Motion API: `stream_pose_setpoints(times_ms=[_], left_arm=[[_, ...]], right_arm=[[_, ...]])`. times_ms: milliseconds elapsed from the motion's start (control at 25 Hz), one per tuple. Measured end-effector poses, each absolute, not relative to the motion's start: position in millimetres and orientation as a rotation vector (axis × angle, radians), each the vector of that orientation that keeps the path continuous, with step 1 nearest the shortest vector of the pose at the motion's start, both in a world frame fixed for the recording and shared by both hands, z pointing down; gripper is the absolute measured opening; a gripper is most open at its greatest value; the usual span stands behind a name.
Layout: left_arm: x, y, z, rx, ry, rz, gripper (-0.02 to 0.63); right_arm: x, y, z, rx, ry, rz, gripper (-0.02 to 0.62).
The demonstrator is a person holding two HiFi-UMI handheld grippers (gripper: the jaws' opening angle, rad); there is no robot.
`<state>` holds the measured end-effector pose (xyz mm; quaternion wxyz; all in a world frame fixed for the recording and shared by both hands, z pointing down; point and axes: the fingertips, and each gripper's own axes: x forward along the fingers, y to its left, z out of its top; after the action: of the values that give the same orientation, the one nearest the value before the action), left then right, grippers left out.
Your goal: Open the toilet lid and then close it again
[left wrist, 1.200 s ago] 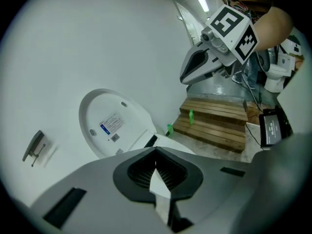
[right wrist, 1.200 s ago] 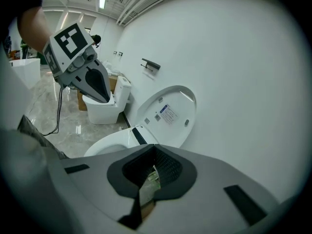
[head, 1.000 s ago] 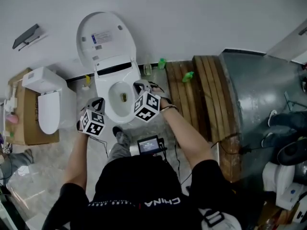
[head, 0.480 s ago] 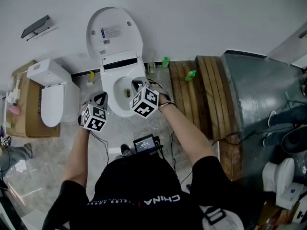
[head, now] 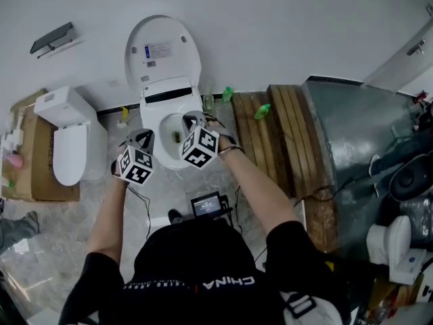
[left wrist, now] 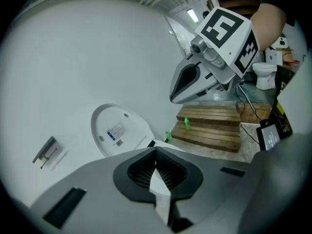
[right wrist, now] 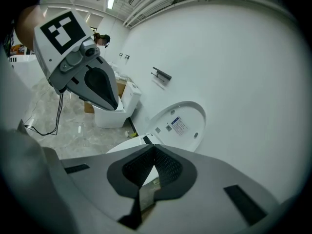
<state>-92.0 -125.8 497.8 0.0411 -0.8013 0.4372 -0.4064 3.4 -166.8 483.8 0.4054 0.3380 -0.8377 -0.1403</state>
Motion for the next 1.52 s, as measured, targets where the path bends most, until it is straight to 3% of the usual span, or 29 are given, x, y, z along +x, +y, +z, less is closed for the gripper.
stream_pose_setpoints(times_ms=[960, 1520], left_arm=[[-92.4, -135.6, 494.6, -2.452, 1.335, -1.222, 0.011], [-54.3, -142.5, 500.7, -2.407, 1.373, -1.284, 0.011]], right_arm=[[0.3, -165.4, 484.8, 0.838, -2.113, -0.343, 0.014], [44.4, -177.6, 492.1, 0.794, -2.141, -0.354, 0.014]])
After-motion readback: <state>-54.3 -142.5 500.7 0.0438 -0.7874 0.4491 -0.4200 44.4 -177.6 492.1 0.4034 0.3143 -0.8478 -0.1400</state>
